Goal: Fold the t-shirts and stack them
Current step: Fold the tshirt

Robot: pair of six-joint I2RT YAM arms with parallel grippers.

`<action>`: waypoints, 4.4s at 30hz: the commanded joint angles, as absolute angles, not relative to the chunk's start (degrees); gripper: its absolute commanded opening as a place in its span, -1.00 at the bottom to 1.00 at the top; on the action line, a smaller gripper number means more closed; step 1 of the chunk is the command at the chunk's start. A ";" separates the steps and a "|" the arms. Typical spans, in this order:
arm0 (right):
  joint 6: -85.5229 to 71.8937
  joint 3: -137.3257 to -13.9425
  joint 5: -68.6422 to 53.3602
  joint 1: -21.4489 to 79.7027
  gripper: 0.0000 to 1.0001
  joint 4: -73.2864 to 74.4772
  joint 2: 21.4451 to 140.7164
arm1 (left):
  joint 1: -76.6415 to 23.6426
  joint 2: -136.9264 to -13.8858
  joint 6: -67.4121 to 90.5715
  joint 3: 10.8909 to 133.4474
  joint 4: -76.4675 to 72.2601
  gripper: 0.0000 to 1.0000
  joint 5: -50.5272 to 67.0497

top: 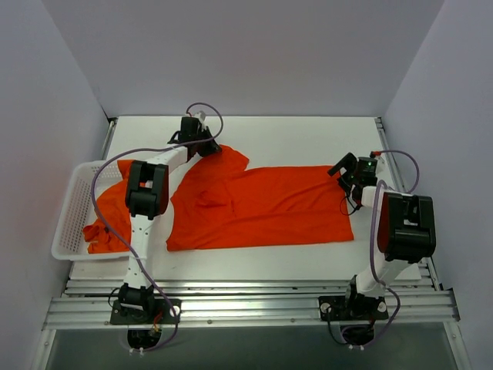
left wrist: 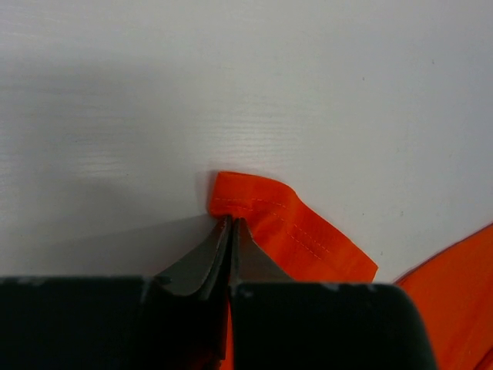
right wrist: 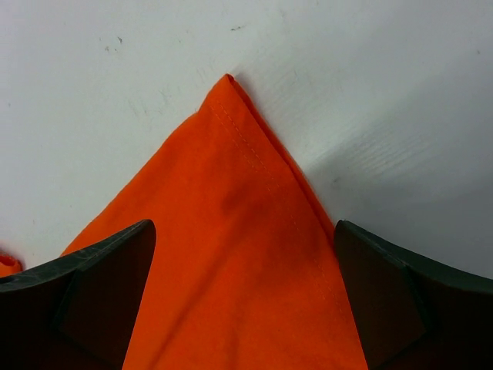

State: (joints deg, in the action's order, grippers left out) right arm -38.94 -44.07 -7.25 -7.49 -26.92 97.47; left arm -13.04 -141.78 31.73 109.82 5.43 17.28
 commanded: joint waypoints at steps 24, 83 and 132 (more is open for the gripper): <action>-39.29 -58.45 -9.58 -7.21 0.51 -29.36 114.43 | -12.92 -141.06 32.34 106.35 8.26 -0.89 14.77; -32.70 -53.62 -8.18 -7.12 -1.00 -17.85 94.31 | -17.58 -103.47 26.10 79.12 10.55 -0.95 5.10; -38.15 -35.15 8.71 -7.73 0.91 -7.38 66.01 | -48.16 -62.92 52.47 38.84 22.50 0.25 -44.20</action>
State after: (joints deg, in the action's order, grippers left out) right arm -37.52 -33.43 6.22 -7.49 -7.90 68.55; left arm -47.97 -62.54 49.74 37.52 24.43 -37.39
